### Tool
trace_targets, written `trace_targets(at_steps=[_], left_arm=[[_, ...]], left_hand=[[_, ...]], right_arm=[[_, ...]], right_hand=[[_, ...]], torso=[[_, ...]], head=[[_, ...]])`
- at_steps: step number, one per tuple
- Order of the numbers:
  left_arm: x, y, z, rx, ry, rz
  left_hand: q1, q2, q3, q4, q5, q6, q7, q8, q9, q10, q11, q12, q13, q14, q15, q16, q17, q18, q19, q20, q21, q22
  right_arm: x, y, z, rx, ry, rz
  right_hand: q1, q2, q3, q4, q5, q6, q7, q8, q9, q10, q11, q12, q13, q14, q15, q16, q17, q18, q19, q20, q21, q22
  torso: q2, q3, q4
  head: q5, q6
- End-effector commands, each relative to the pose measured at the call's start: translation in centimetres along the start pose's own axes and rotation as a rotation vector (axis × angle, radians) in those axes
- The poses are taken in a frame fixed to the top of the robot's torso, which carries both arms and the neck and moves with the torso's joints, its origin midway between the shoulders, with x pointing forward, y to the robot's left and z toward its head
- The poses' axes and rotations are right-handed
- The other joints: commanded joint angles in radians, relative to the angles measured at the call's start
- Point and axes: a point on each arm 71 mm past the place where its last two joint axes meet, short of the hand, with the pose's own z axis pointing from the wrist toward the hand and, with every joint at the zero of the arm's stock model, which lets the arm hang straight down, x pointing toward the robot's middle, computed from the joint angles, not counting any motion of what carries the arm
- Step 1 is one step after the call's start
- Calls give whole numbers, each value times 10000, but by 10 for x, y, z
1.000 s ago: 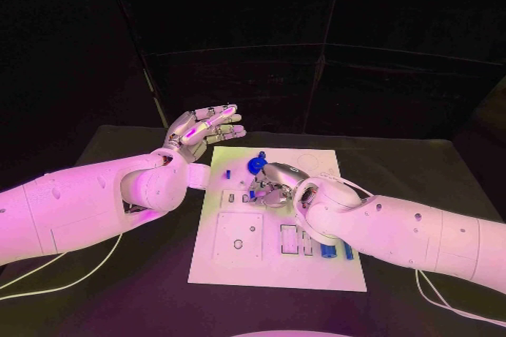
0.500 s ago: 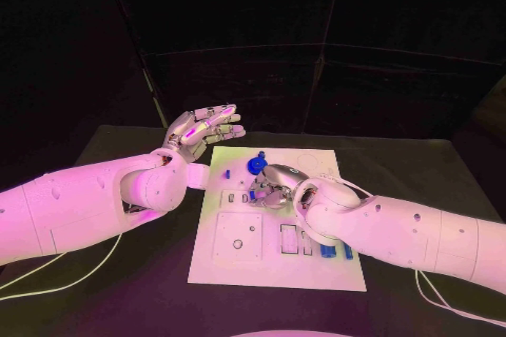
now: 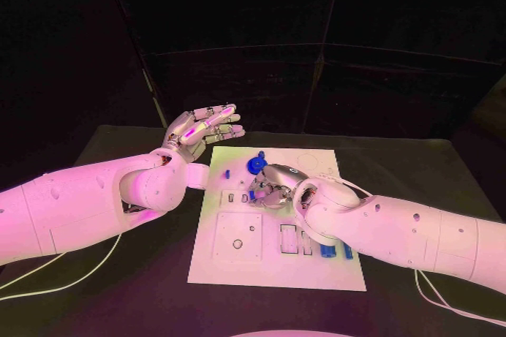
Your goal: Assemble the parts on the task board
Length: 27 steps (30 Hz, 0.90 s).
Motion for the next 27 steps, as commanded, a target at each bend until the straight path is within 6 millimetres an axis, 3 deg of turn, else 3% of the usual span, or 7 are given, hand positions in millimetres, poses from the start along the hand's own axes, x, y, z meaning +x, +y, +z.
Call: trace_targets(at_steps=[1,8,24,27], left_arm=[[1,-2,0,79,101,10],[1,-1,1,69,122,-3],[-3,-1,2,64,60,30],[-5,-2,2,72,12,56]], left_hand=[[-18,35,43,-43,-5,12,474,-2,3,0,59,-53,-7,42,-5,-32,16,49,58,3,-34,-17],[-18,35,43,-43,-5,12,474,-2,3,0,59,-53,-7,42,-5,-32,16,49,58,3,-34,-17],[-18,35,43,-43,-5,12,474,-2,3,0,59,-53,-7,42,-5,-32,16,49,58,3,-34,-17],[-18,35,43,-43,-5,12,474,-2,3,0,59,-53,-7,42,-5,-32,16,49,58,3,-34,-17]], right_arm=[[4,-5,-1,295,154,-72],[2,-4,0,221,-236,48],[-8,10,-13,-1403,-1520,867],[-10,12,-20,-1699,-1460,1020]], right_hand=[[-62,-118,-107,32,-60,-111,27,-60,-6,-117,18,-63,-47,753,79,-77,1159,53,-47,40,-67,-56],[-282,-304,-440,276,179,-499,101,-143,-1,-519,92,-491,-512,731,140,-125,1080,77,-124,97,-156,-202],[3,-350,-727,411,406,-1200,266,-144,-9,-744,239,-515,-663,727,262,-134,1092,99,-204,201,-240,-340],[-26,-382,-812,462,410,-1216,274,-106,3,-750,251,-489,-664,726,275,-136,1089,100,-209,216,-244,-346]], torso=[[-1,2,-1],[1,1,-3],[-21,-2,28],[-16,1,-5]], head=[[-4,7],[-17,6],[-8,120],[23,140]])
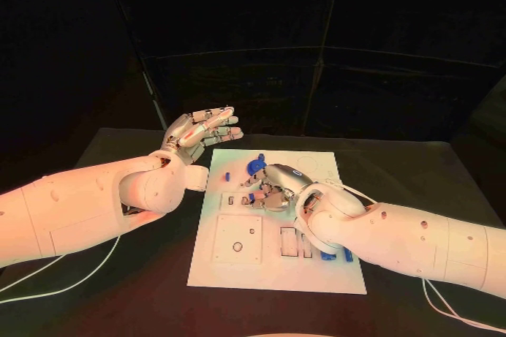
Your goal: Assemble the parts on the task board
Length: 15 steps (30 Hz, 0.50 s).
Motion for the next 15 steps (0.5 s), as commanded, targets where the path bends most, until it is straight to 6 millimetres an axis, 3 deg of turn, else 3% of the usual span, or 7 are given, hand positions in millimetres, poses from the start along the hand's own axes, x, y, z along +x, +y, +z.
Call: trace_targets(at_steps=[1,4,8,10,11,13,15], left_arm=[[-1,-2,1,65,103,1],[-5,-2,2,88,159,-16],[-11,-3,5,241,449,372],[-14,-4,5,259,475,612],[-17,-4,6,249,433,857],[-21,-4,7,186,361,1268],[-26,-3,7,7,391,1739]], left_hand=[[-18,35,43,-43,-5,12,474,-2,3,0,59,-53,-7,42,-5,-32,16,48,58,3,-34,-11],[-36,17,66,-87,-8,-55,478,-9,-2,-8,57,-63,-9,178,-32,13,56,59,162,-16,-20,-12],[-186,-83,40,-119,-8,-274,399,-10,-4,145,-130,12,38,1823,-422,742,537,51,1386,-457,621,256],[-299,-167,-25,-97,-8,82,245,58,38,711,-337,303,155,2563,-662,1108,808,60,1916,-637,937,395],[-472,-262,-122,-29,-11,664,56,277,123,1320,-542,632,284,3146,-885,1442,1082,79,2339,-850,1213,522],[-910,-381,-301,194,-2,1508,-327,709,285,2543,-950,1273,594,3760,-1206,1993,1494,101,2691,-1086,1505,672],[-1020,-439,-297,220,-3,2012,-668,910,374,3419,-1316,1742,887,4436,-1519,2990,2221,86,3181,-1414,1970,923]], right_arm=[[-6,8,-7,-863,-307,477],[-12,10,-17,-1294,-13,843],[-32,9,-28,-1703,355,1614],[-46,6,-32,-1748,400,2033],[-55,3,-35,-1720,448,2393],[-72,-4,-39,-1664,502,2905],[-91,-12,-42,-1540,457,3445]], right_hand=[[15,-44,-139,28,64,-84,3,90,19,-74,39,66,4,689,101,-50,1090,102,-46,58,-59,-14],[-32,-73,-301,113,95,-86,5,156,36,-69,47,122,17,688,112,-52,1091,104,-49,74,-61,-15],[115,77,-404,137,331,524,-155,588,170,7,-79,261,90,640,30,-147,901,185,-296,37,-244,-396],[215,149,-415,111,470,661,-206,695,188,18,-127,280,90,622,-16,-187,833,208,-383,-6,-313,-522],[334,225,-392,65,561,715,-228,746,189,9,-158,268,65,596,-44,-242,729,232,-474,-33,-386,-663],[546,358,-299,-27,602,683,-226,749,166,-177,-174,46,-169,466,-66,-497,242,320,-774,-61,-626,-1149],[755,561,-163,-122,481,650,-213,758,125,-308,-160,-203,-430,313,-81,-839,-307,361,-932,-93,-807,-1428]], torso=[[-6,-2,-17],[-4,0,-6],[-28,18,5],[-25,15,1],[-45,15,-7],[-104,2,0],[-172,11,2]], head=[[38,29],[59,32],[183,21],[186,51],[219,75],[265,-6],[285,-6]])
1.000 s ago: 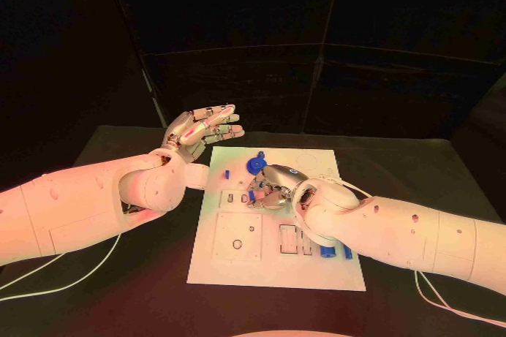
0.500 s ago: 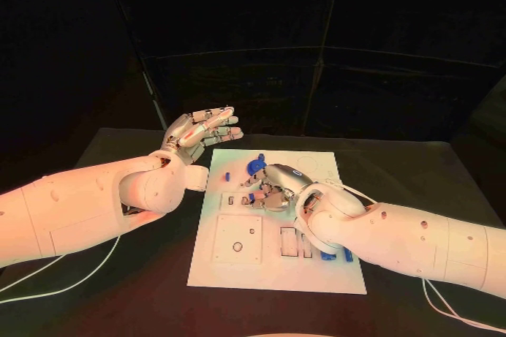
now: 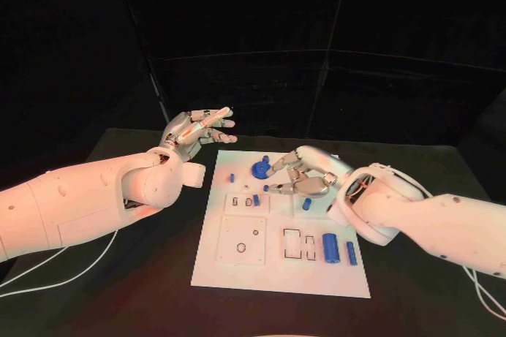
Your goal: Assemble the parts on the task board
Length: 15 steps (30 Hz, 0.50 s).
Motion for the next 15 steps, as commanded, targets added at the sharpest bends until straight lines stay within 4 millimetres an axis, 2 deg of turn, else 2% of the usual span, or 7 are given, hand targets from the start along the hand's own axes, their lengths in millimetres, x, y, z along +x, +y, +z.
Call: trace_targets(at_steps=[1,4,5,6,10,13,15], left_arm=[[-2,1,1,-374,618,1144],[-4,3,4,-1455,1179,1529],[-4,4,6,-1961,1471,1601],[-4,6,6,-2400,1747,1672],[-1,10,6,-4102,3086,2766],[2,10,7,-5020,3737,3968],[4,10,9,-5628,4070,4930]], left_hand=[[-110,-61,12,10,-8,582,-369,200,101,981,-466,545,370,906,-418,2128,1806,79,739,-433,712,388],[-293,91,12,149,-172,904,-676,184,153,1765,-717,1316,1012,1239,-777,7880,7703,26,1697,-841,2082,1293],[-333,103,-56,183,-214,978,-879,140,175,1786,-711,1718,1402,1278,-911,9453,9329,-163,2312,-1012,3505,2696],[-412,204,-64,263,-228,973,-683,107,179,1829,-806,1914,1574,1316,-868,10099,10154,-386,2530,-1037,4760,4349],[-361,375,-253,327,-193,912,-636,-12,278,1173,-798,2812,2563,1374,-810,11296,11701,-747,2873,-1071,7169,7246],[-493,374,-418,445,-216,933,-667,-2,373,963,-778,3400,3128,1480,-806,11738,12330,-941,3099,-1048,8315,8751],[-1307,157,-952,991,-187,1068,-727,105,470,1170,-841,4386,4053,1545,-835,11939,12630,-978,3176,-1060,8655,9180]], right_arm=[[-20,-1,-4,-279,486,2377],[-43,-13,-10,106,162,3338],[-50,-18,-11,279,37,3737],[-55,-22,-12,419,-85,4033],[-74,-40,-13,910,-620,4949],[-86,-52,-12,1048,-1071,5132],[-94,-60,-11,1142,-1374,5313]], right_hand=[[236,130,106,-121,-96,-15,25,34,-57,-254,3,-404,-426,241,-82,-432,-564,231,-248,-31,-259,-426],[285,190,204,-184,-101,-1,0,73,-115,-1013,-33,-1810,-1867,-173,-114,-1538,-2094,486,-1060,-86,-1174,-1899],[323,184,259,-213,-82,-17,-2,69,-129,-1459,-43,-2585,-2617,-417,-141,-2156,-2892,603,-1552,-88,-1717,-2759],[362,207,354,-218,-72,-16,6,71,-137,-2212,-22,-3812,-3753,-843,-121,-3041,-3925,685,-1984,-84,-2226,-3348],[397,-7,599,-207,64,35,80,74,-145,-2572,77,-5498,-5065,-2303,11,-6273,-6959,648,-2617,54,-3391,-3994],[481,-109,840,-200,65,155,142,65,-145,-2500,157,-6510,-6008,-2586,112,-7334,-7305,646,-2824,162,-4061,-4382],[546,-190,1098,-178,75,262,178,25,-154,-2386,246,-7312,-6810,-3006,221,-8353,-7648,600,-3143,260,-4637,-4694]], torso=[[-154,14,2],[-242,30,29],[-275,38,36],[-315,48,39],[-439,86,8],[-515,106,12],[-576,133,19]], head=[[46,-44],[-1,-53],[-20,-68],[-21,-84],[-12,-130],[-45,-152],[-57,-187]])
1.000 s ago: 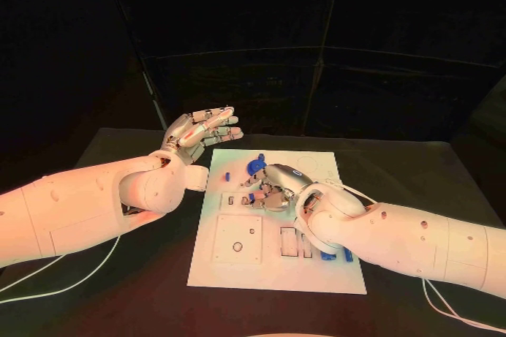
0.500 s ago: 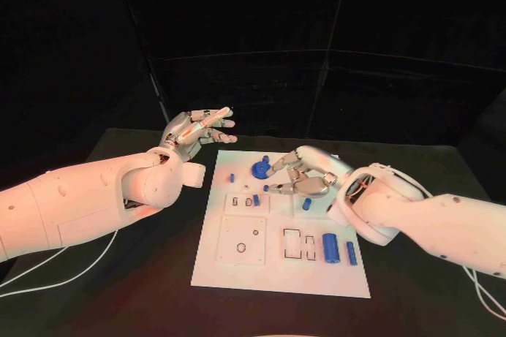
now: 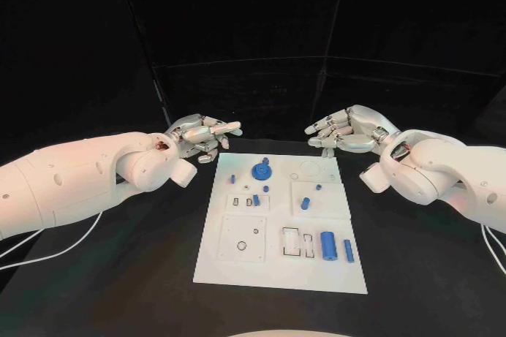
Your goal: Assemble the parts on the task board
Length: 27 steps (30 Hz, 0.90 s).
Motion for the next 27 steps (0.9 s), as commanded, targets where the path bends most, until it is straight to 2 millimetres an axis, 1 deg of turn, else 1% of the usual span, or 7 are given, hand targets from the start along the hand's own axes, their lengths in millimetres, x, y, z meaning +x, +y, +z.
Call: trace_targets(at_steps=[1,2,7,9,16,21,27], left_arm=[[11,10,2,-2689,1556,2689],[12,9,3,-3091,1559,3361],[17,6,10,-4318,1317,5125],[21,6,13,-4730,1271,5571],[39,14,21,-6148,1739,6887],[50,15,28,-6596,2093,7659],[60,11,40,-6553,1921,8139]], left_hand=[[-758,-203,-533,508,-25,164,-92,130,108,253,-95,1432,1422,1035,-24,116,2627,-130,125,-27,363,467],[-940,-170,-768,747,-21,246,-159,251,212,327,-148,2470,2473,1035,-101,116,2627,-146,138,-42,504,634],[-579,104,-934,831,-42,413,-284,676,577,679,-269,5127,5287,1035,-199,116,2627,-312,325,-97,1260,1745],[-430,230,-978,835,-45,362,-297,865,773,640,-304,5661,5856,1035,-189,116,2627,-334,335,-133,1417,1960],[-397,403,-1120,942,-41,8,-278,1102,1113,246,-237,5662,5844,1035,-148,116,2627,-233,126,-119,1165,1486],[-217,869,-927,955,-29,-447,-166,1112,1267,-149,-143,5334,5491,1034,-91,115,2626,-93,-92,-79,695,722],[-216,914,-914,959,-29,-562,-143,1175,1368,-319,-117,5181,5322,1031,-69,108,2614,-88,-110,-48,650,678]], right_arm=[[-12,-2,4,-184,-240,1617],[-18,-5,7,-140,-404,1809],[-30,-11,13,-64,-705,2128],[-33,-13,16,-43,-782,2160],[-38,-16,24,-87,-1130,1923],[-38,-15,27,-138,-1167,1674],[-36,-14,28,-156,-1126,1431]], right_hand=[[31,-112,340,50,56,158,55,-42,-18,118,179,-932,-921,-807,214,-1402,-577,-4,-628,139,-785,-406],[45,-193,624,95,54,168,223,-146,-33,298,274,-1539,-1582,-1192,423,-2411,-1122,-71,-1048,299,-1357,-704],[-83,-461,1321,152,18,295,347,-451,-25,1009,350,-2944,-3384,-1105,789,-4523,-2508,57,-1246,734,-2656,-1465],[-196,-528,1410,179,-11,284,316,-566,-24,1016,407,-3309,-3853,-1227,873,-5075,-2896,79,-1262,892,-3077,-1716],[-359,-614,1485,135,-37,327,331,-745,-15,1222,544,-3764,-4672,-1087,1001,-5889,-3693,134,-984,1116,-4223,-2454],[-396,-625,1464,120,-65,285,423,-768,-21,1200,609,-3841,-4690,-1025,1030,-6005,-3840,127,-859,1128,-4432,-2592],[-406,-619,1460,108,-32,277,458,-768,-21,1188,635,-3876,-4691,-1002,1045,-6065,-3916,124,-800,1138,-4543,-2664]], torso=[[-158,61,6],[-181,78,9],[-228,96,18],[-222,96,12],[-201,93,11],[-187,89,-8],[-188,84,-18]], head=[[-18,-58],[-26,-88],[-53,-166],[-57,-170],[-15,-184],[-5,-226],[-2,-279]])
